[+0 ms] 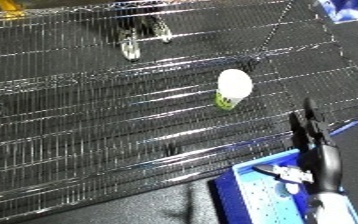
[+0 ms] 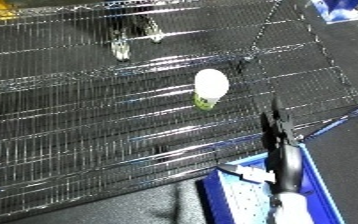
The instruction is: Pick up the object and place it into the box
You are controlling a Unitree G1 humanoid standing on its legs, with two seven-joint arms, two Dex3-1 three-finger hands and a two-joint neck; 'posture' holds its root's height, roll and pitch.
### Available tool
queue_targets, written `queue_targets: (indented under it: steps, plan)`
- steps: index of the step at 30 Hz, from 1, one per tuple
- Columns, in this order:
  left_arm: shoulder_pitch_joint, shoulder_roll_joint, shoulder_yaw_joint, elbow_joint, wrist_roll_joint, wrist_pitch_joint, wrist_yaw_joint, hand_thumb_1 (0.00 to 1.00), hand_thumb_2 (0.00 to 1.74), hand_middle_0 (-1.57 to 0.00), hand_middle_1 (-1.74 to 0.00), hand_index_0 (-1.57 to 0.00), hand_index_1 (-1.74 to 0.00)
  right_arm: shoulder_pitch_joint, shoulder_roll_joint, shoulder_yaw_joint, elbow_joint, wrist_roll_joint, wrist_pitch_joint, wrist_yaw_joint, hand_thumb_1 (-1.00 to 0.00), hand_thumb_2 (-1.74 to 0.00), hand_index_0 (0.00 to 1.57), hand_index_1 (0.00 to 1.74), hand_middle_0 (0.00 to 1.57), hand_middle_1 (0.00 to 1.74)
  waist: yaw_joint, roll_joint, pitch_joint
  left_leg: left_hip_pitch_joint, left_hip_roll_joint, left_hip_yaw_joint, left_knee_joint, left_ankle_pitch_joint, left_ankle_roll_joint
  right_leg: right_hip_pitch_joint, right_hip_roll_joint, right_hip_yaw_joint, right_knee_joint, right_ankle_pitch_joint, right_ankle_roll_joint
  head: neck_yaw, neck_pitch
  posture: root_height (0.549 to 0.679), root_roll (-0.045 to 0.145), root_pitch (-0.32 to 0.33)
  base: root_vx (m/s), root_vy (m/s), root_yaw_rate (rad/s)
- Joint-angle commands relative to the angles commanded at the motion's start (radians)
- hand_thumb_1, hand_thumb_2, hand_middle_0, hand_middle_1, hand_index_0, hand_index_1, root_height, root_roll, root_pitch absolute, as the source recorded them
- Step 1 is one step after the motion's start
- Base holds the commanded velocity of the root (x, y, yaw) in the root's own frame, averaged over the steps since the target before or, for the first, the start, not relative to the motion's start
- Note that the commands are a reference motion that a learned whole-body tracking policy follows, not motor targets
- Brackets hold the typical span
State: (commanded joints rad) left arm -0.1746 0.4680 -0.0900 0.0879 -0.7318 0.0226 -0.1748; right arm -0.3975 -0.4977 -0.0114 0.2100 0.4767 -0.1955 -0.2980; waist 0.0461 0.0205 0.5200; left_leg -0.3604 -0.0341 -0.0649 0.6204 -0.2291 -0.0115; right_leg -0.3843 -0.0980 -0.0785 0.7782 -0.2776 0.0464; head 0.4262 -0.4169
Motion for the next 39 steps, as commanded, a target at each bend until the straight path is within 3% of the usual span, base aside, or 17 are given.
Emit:
queue_targets:
  steps: [6,13,29,39]
  plan:
    - [-0.019,0.018,-0.008,0.001,-0.014,0.006,0.0,1.0,1.74,-1.57,-1.74,-1.57,-1.74,-0.051,-0.015,0.001,0.042,0.006,0.013,-0.009,0.0,0.0,0.0,0.0,0.0,0.0,0.001,0.01,0.0,-0.027,-0.004,0.004,0.024,-0.011,0.0018,-0.031,-0.0019,0.0,0.026,-0.006,-0.0037,0.033,0.032,0.639,0.042,-0.018,0.022,-0.019,-0.007]
    - [-0.039,0.041,-0.021,-0.014,-0.023,0.013,0.006,1.0,1.74,-1.57,-1.74,-1.57,-1.74,-0.104,-0.033,0.016,0.079,0.001,0.02,-0.032,0.0,0.0,0.0,0.0,0.0,0.0,0.003,0.025,0.0,-0.081,-0.011,0.007,0.051,-0.016,0.0046,-0.089,-0.0033,0.001,0.06,-0.008,-0.0075,0.076,0.117,0.634,0.043,0.006,-0.003,-0.026,0.013]
    - [-0.107,0.081,-0.066,-0.054,-0.053,0.033,0.055,1.0,1.74,-1.57,-1.74,-1.57,-1.74,-0.266,-0.095,0.063,0.207,0.018,0.007,-0.106,0.0,0.0,0.0,0.0,0.0,0.0,0.019,0.065,0.0,-0.23,-0.037,0.016,0.109,-0.03,0.0221,-0.258,0.002,0.005,0.148,-0.023,-0.0099,0.142,0.29,0.62,0.038,0.092,-0.032,-0.013,0.004]
    - [-0.13,0.111,-0.074,-0.07,-0.085,0.044,0.06,1.0,1.74,-1.57,-1.74,-1.57,-1.74,-0.345,-0.121,0.093,0.265,0.018,0.003,-0.125,0.0,0.0,0.0,0.0,0.0,0.0,0.029,0.083,0.0,-0.279,-0.043,0.019,0.12,-0.034,0.0239,-0.309,-0.0006,0.002,0.168,-0.03,-0.012,0.179,0.354,0.617,0.04,0.128,-0.013,-0.009,0.004]
